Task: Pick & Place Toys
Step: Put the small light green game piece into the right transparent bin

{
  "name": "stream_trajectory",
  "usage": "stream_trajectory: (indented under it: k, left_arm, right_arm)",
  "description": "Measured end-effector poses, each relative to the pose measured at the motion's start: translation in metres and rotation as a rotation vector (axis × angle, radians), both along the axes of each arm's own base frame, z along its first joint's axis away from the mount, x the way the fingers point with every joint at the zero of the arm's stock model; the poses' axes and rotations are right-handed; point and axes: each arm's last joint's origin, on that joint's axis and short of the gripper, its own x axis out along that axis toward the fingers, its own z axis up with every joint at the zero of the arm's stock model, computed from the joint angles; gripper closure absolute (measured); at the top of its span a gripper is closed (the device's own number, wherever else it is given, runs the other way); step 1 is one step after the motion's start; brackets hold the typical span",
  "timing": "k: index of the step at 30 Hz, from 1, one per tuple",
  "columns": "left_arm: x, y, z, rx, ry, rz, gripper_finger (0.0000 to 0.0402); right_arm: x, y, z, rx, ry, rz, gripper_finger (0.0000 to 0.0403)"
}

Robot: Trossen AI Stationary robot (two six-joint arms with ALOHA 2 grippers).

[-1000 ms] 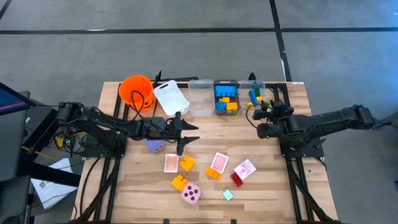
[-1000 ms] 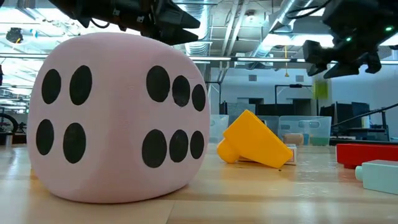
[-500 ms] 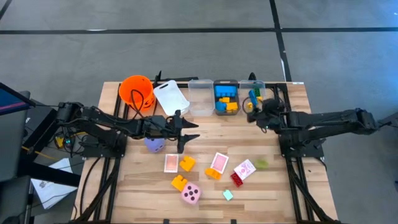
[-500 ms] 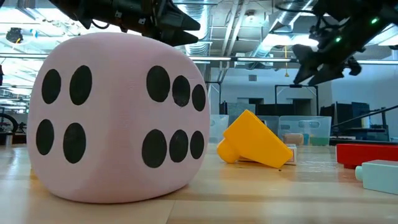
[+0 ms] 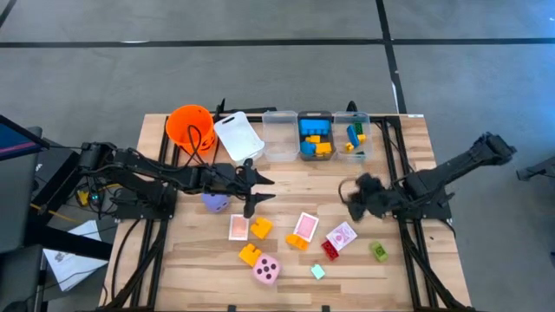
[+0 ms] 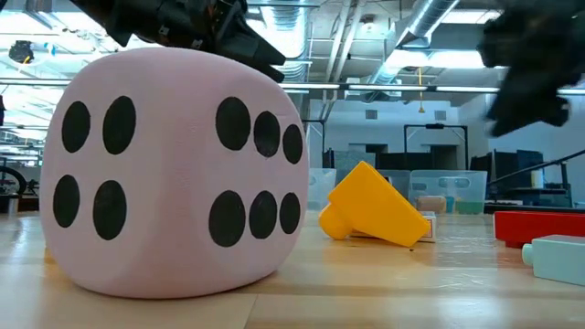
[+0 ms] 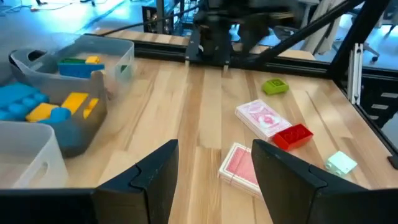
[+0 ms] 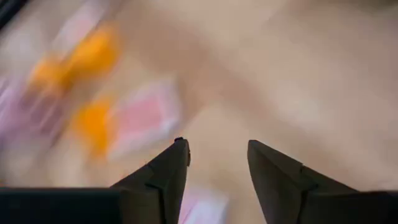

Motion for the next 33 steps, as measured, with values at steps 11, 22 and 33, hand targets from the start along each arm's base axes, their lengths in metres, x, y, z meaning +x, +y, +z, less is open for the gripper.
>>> stream_trajectory:
  k: [11,22,33]
  left_arm:
    - [-0.001,-0.001,-0.002,-0.074,0.005,0.017,0.0204]
    - [0.000,-0.002,0.000,-0.076,-0.015,0.012,0.0204]
    - [0.002,-0.002,0.009,-0.049,-0.111,0.005,0.0204]
  right_arm:
    - [-0.023,0.042,-0.021,0.543,0.440,-0.103,0.0280]
    - [-0.023,0.062,-0.049,0.373,0.597,-0.014,0.0282]
    - [-0.021,0.076,-0.059,0.435,0.689,-0.077,0.0230]
